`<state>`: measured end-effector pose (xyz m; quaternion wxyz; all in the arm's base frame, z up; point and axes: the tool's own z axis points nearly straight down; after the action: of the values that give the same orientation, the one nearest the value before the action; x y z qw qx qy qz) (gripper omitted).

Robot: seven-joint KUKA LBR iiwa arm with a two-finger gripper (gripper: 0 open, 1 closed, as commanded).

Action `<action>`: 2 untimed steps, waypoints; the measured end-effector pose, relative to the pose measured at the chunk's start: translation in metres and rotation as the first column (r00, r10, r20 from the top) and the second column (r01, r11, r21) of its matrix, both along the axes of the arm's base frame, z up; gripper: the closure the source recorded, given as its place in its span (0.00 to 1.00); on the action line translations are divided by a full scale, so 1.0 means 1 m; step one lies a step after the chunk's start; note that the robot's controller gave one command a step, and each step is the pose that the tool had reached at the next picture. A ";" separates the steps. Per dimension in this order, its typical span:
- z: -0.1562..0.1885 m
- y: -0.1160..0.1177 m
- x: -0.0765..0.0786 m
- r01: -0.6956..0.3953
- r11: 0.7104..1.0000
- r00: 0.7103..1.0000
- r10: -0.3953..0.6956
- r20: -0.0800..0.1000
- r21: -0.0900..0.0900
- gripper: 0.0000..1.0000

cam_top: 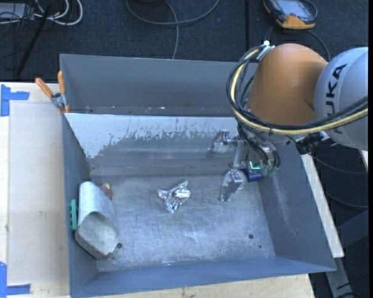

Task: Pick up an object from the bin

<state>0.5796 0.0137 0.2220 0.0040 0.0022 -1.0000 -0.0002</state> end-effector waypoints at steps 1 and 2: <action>-0.147 0.052 0.033 -0.356 0.934 0.934 0.356 0.008 0.001 0.00; -0.144 0.051 0.034 -0.353 0.936 0.936 0.353 0.012 0.001 1.00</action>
Offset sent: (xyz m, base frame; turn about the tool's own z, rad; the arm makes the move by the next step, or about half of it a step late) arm 0.0326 0.0511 -0.1453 -0.3659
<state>0.6134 0.0651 0.0777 -0.0018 0.1816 -0.9834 -0.0008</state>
